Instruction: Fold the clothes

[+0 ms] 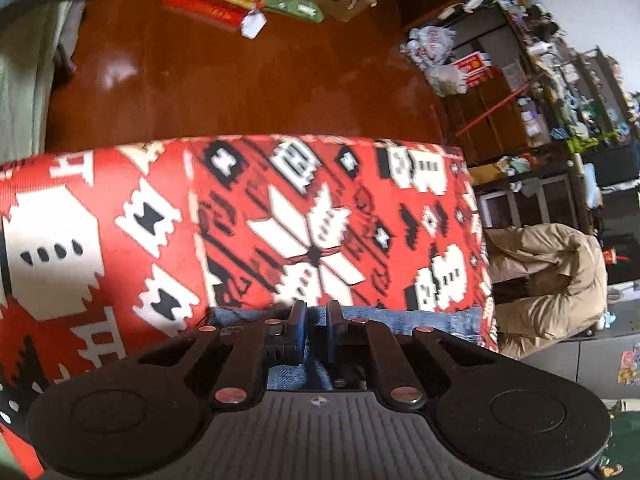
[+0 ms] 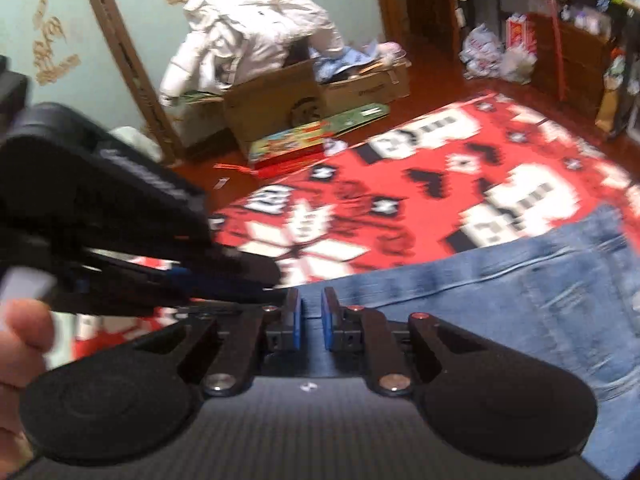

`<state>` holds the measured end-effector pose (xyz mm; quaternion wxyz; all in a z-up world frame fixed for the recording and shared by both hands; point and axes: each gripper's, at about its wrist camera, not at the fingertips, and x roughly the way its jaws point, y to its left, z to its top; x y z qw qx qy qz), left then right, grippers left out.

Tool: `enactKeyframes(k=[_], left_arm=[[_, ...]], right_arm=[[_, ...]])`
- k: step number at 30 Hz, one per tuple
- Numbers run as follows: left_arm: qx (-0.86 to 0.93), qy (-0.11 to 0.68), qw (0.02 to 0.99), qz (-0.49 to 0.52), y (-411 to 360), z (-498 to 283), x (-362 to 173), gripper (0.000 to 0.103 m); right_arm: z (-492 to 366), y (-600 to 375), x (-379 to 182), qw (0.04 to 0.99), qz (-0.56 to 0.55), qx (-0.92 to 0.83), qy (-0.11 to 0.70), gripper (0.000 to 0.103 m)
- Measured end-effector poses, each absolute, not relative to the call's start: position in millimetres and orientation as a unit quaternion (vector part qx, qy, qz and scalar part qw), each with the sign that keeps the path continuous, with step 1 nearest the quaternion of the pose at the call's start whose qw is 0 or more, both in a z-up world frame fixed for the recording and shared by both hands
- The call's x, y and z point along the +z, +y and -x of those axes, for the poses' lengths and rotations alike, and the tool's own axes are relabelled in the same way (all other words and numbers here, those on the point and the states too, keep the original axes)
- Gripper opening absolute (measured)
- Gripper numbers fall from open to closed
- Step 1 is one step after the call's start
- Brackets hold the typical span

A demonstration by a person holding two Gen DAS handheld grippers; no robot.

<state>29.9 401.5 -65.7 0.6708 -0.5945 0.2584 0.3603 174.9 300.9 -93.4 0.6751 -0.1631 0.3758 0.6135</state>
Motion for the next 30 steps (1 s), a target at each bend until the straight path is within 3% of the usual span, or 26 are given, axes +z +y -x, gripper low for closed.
enactKeyframes(k=[5, 6, 8, 13, 16, 24, 25, 26, 30], left_arm=[[0.375, 0.254, 0.669, 0.589, 404, -24, -64, 0.01], [0.373, 0.253, 0.67, 0.59, 404, -24, -65, 0.016], [0.377, 0.256, 0.671, 0.584, 403, -25, -63, 0.011], [0.386, 0.261, 0.678, 0.568, 399, -30, -60, 0.011], [0.392, 0.27, 0.676, 0.562, 397, -35, -64, 0.011], [0.425, 0.274, 0.671, 0.542, 394, -35, -63, 0.006], [0.425, 0.273, 0.672, 0.542, 394, -34, -63, 0.006], [0.425, 0.271, 0.672, 0.542, 394, -34, -62, 0.006], [0.426, 0.263, 0.68, 0.536, 391, -36, -56, 0.006]], right_arm=[[-166, 305, -94, 0.669, 0.165, 0.621, 0.374, 0.012], [-170, 305, -93, 0.666, 0.158, 0.622, 0.38, 0.012], [-180, 303, -89, 0.676, 0.164, 0.613, 0.374, 0.012], [-222, 293, -91, 0.719, 0.194, 0.563, 0.359, 0.011], [-251, 292, -93, 0.745, 0.206, 0.535, 0.342, 0.005], [-317, 299, -96, 0.774, 0.187, 0.498, 0.343, 0.0], [-320, 297, -92, 0.782, 0.187, 0.492, 0.333, 0.013], [-323, 296, -87, 0.789, 0.187, 0.487, 0.324, 0.02], [-347, 286, -81, 0.812, 0.188, 0.449, 0.321, 0.024]])
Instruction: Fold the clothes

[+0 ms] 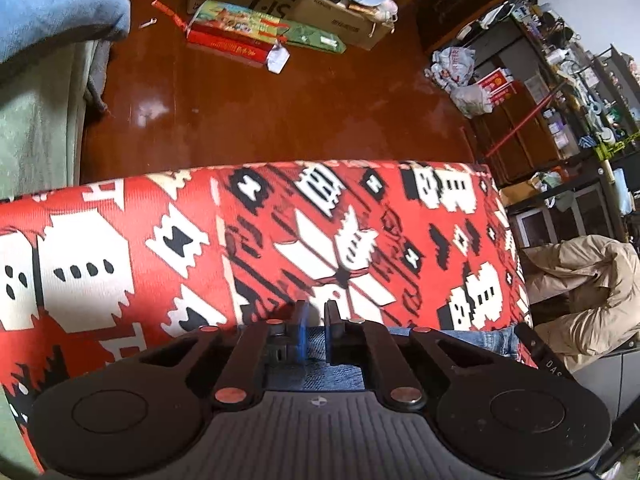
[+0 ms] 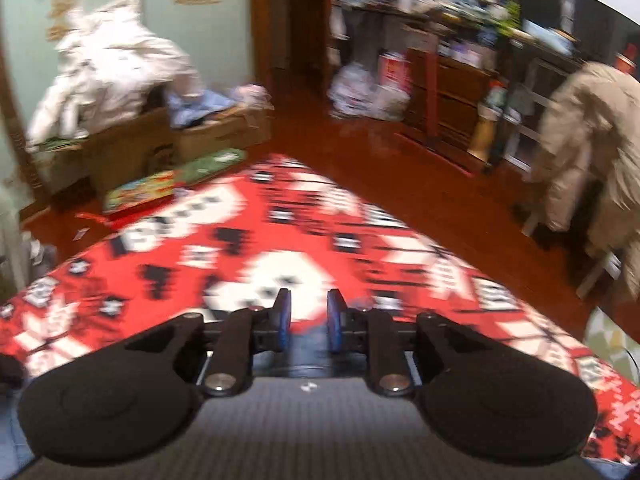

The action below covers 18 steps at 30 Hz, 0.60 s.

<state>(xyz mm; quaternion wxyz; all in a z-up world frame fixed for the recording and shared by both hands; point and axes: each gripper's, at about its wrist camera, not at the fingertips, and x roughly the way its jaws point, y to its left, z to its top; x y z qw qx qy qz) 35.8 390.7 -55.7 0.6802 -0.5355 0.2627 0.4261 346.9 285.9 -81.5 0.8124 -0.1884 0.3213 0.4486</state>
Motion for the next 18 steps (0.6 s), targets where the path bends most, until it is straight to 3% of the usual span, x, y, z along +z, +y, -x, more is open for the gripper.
enactKeyframes(k=[2, 4, 5, 6, 7, 13, 18], left_arm=[[0.421, 0.26, 0.687, 0.532, 388, -39, -53, 0.006], [0.411, 0.265, 0.693, 0.53, 383, -46, -53, 0.006], [0.405, 0.27, 0.696, 0.528, 381, -49, -53, 0.006], [0.4, 0.275, 0.698, 0.527, 378, -53, -54, 0.006], [0.395, 0.281, 0.699, 0.525, 376, -56, -56, 0.006], [0.396, 0.296, 0.71, 0.502, 369, -70, -58, 0.006], [0.385, 0.299, 0.729, 0.481, 369, -80, -55, 0.007]], right_arm=[[-352, 281, -85, 0.815, 0.194, 0.442, 0.32, 0.041], [-356, 278, -90, 0.817, 0.201, 0.44, 0.315, 0.045], [-355, 280, -93, 0.815, 0.207, 0.443, 0.311, 0.032], [-353, 284, -96, 0.814, 0.213, 0.442, 0.31, 0.01], [-352, 288, -98, 0.815, 0.219, 0.439, 0.31, 0.005], [-362, 308, -101, 0.824, 0.211, 0.421, 0.313, 0.005], [-373, 279, -58, 0.838, 0.148, 0.415, 0.323, 0.006]])
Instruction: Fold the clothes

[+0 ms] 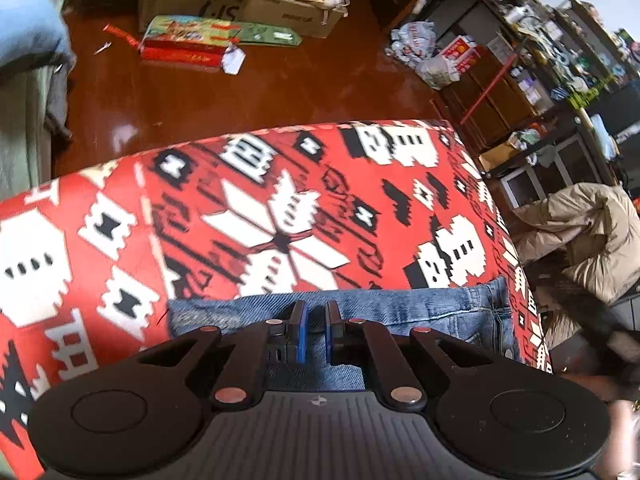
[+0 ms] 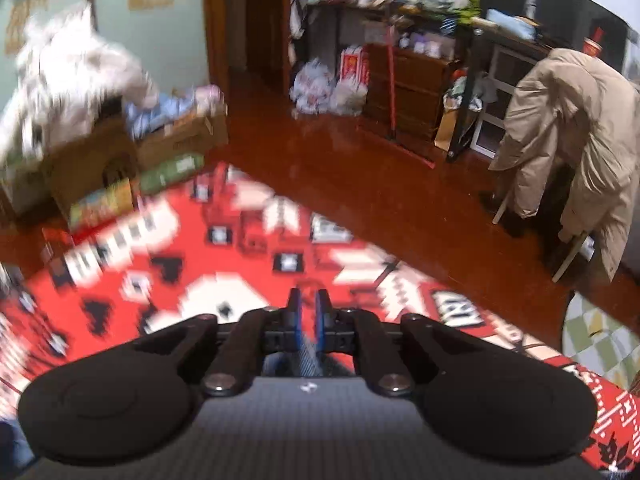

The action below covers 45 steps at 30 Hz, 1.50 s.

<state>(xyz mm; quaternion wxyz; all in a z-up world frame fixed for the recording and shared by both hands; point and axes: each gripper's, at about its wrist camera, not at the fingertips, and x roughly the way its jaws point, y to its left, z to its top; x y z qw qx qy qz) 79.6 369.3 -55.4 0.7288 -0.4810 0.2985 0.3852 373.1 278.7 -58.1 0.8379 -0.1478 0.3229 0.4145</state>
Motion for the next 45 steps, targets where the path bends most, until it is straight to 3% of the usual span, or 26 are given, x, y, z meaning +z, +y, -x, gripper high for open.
enactKeyframes(k=[2, 7, 16, 19, 25, 27, 30, 33, 35, 36, 43, 45], left_arm=[[0.372, 0.301, 0.741, 0.471, 369, -88, -53, 0.008], [0.338, 0.316, 0.77, 0.438, 356, -115, -47, 0.008], [0.273, 0.355, 0.806, 0.387, 325, -164, -53, 0.013], [0.266, 0.363, 0.815, 0.365, 318, -172, -53, 0.016], [0.265, 0.363, 0.815, 0.366, 319, -173, -54, 0.017], [0.265, 0.362, 0.812, 0.373, 321, -173, -55, 0.017], [0.266, 0.362, 0.813, 0.371, 320, -173, -53, 0.017], [0.266, 0.364, 0.814, 0.366, 319, -174, -54, 0.017], [0.266, 0.364, 0.814, 0.367, 320, -174, -54, 0.017], [0.266, 0.364, 0.813, 0.368, 320, -174, -55, 0.017], [0.263, 0.367, 0.817, 0.36, 321, -175, -55, 0.018], [0.259, 0.368, 0.819, 0.355, 321, -176, -54, 0.018]], right_arm=[[-377, 262, -40, 0.841, 0.122, 0.411, 0.329, 0.013], [-368, 196, -29, 0.837, 0.137, 0.383, 0.365, 0.012], [-350, 102, -85, 0.849, 0.148, 0.312, 0.399, 0.012], [-355, 78, -94, 0.856, 0.123, 0.308, 0.396, 0.004], [-358, 26, -86, 0.88, 0.055, 0.282, 0.378, 0.005], [-364, 16, -86, 0.89, 0.07, 0.256, 0.371, 0.016], [-380, -4, -85, 0.898, 0.031, 0.24, 0.368, 0.018], [-396, -6, -90, 0.894, 0.046, 0.229, 0.383, 0.015], [-404, 2, -99, 0.891, 0.081, 0.219, 0.39, 0.004], [-408, 6, -103, 0.893, 0.089, 0.213, 0.387, 0.004], [-431, 10, -106, 0.898, 0.065, 0.188, 0.392, 0.005], [-435, 8, -101, 0.9, 0.063, 0.17, 0.396, 0.013]])
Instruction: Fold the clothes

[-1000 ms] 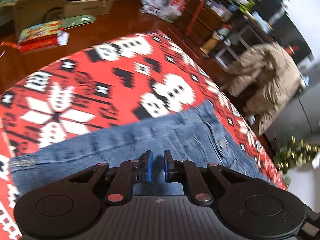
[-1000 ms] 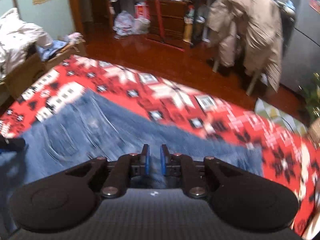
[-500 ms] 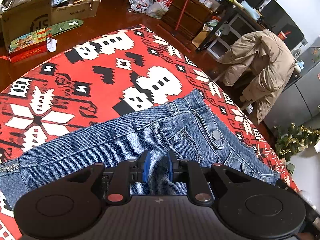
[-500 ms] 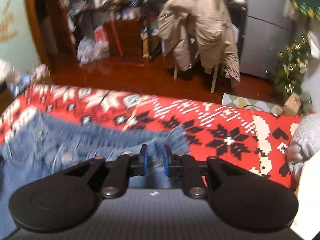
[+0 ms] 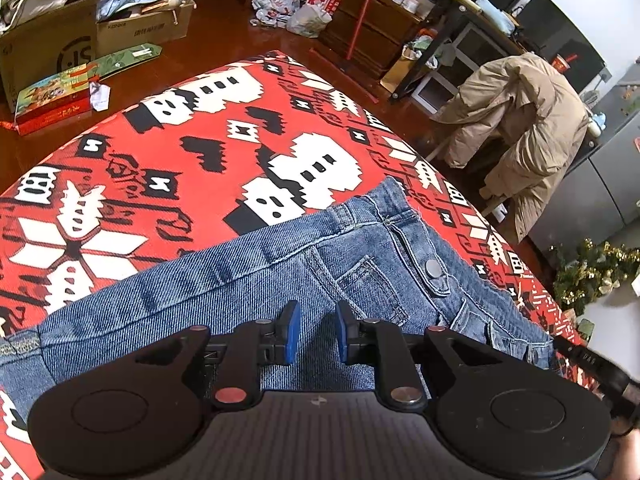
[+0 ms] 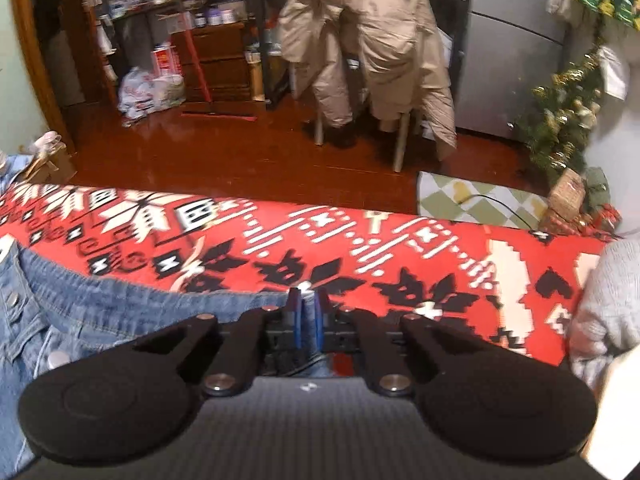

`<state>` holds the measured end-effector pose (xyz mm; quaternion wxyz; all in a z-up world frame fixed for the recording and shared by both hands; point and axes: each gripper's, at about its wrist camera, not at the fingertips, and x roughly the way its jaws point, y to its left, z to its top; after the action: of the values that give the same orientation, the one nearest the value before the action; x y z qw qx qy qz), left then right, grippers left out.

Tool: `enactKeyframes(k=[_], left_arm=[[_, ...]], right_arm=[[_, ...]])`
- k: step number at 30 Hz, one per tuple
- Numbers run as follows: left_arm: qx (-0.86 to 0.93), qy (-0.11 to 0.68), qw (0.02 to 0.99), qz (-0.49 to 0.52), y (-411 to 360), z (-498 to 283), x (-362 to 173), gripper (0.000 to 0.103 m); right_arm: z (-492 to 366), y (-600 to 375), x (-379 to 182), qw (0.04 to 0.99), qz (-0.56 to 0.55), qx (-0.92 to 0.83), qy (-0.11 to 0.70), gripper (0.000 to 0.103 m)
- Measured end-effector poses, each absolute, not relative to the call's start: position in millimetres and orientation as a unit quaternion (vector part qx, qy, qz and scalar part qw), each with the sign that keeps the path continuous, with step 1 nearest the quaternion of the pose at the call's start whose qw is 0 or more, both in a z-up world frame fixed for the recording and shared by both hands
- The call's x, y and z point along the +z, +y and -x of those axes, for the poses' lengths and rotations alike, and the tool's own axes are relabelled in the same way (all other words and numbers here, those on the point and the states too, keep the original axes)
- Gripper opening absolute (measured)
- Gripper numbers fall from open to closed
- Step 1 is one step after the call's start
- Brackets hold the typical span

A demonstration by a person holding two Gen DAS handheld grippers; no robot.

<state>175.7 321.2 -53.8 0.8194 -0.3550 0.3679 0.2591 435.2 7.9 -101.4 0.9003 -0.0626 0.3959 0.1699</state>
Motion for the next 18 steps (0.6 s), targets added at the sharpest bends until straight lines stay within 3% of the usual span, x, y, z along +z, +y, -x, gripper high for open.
enactKeyframes(k=[8, 13, 18], left_arm=[[0.232, 0.357, 0.834, 0.351, 321, -176, -45, 0.018], [0.223, 0.359, 0.839, 0.344, 314, -178, -42, 0.018], [0.219, 0.358, 0.842, 0.34, 313, -179, -41, 0.018]], right_arm=[[-364, -10, -68, 0.882, 0.056, 0.234, 0.405, 0.013], [-296, 7, -78, 0.86, 0.099, 0.296, 0.404, 0.013], [-283, 46, -95, 0.857, 0.128, 0.306, 0.395, 0.013]])
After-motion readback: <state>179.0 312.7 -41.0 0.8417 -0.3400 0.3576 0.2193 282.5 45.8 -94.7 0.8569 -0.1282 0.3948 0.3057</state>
